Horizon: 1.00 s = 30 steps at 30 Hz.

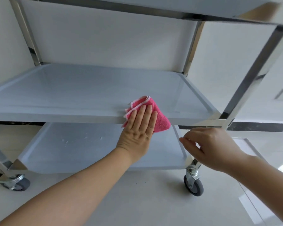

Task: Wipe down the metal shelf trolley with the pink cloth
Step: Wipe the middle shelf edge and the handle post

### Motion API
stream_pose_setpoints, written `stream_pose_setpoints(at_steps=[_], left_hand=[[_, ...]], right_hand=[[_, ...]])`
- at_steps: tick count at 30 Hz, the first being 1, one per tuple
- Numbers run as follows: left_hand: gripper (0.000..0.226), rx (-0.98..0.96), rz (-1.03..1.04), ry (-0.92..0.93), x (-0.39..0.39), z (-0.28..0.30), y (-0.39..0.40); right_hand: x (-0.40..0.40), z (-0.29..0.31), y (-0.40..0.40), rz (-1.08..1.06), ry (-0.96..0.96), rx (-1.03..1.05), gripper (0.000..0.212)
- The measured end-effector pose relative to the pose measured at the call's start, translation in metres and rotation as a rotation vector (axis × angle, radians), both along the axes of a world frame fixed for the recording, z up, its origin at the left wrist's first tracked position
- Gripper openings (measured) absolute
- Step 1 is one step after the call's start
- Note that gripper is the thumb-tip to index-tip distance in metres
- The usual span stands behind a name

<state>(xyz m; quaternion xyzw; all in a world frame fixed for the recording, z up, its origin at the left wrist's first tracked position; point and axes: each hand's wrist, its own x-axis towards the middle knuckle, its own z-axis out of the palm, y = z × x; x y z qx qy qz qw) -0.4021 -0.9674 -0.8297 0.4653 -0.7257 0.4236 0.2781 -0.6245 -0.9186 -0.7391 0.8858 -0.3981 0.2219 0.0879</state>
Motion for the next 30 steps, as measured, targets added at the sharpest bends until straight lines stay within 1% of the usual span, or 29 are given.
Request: stream_pose_setpoints(at_steps=[5, 9, 15, 20, 23, 27, 30], left_hand=[[0.085, -0.008, 0.001, -0.003, -0.037, -0.001, -0.007], [0.081, 0.01, -0.04, -0.007, -0.072, 0.0, -0.013], [0.079, 0.017, -0.025, -0.026, -0.12, 0.001, -0.022], [0.067, 0.029, -0.045, -0.074, -0.155, 0.0, -0.028], [0.065, 0.03, -0.047, -0.08, -0.182, 0.002, -0.032], [0.066, 0.079, -0.012, -0.02, -0.205, 0.004, -0.031], [0.058, 0.132, -0.085, 0.088, -0.209, 0.013, -0.026]], right_hand=[[-0.023, -0.005, 0.005, -0.028, 0.05, 0.028, 0.042], [-0.043, -0.008, 0.005, -0.052, 0.054, 0.077, 0.04], [-0.082, -0.005, -0.002, -0.123, -0.009, 0.074, 0.04], [-0.109, -0.005, -0.003, -0.171, -0.061, 0.065, 0.04], [-0.126, -0.005, -0.002, -0.201, -0.079, 0.064, 0.038], [-0.143, -0.004, -0.001, -0.212, -0.107, 0.072, 0.038], [-0.149, -0.004, -0.002, -0.23, -0.101, 0.09, 0.037]])
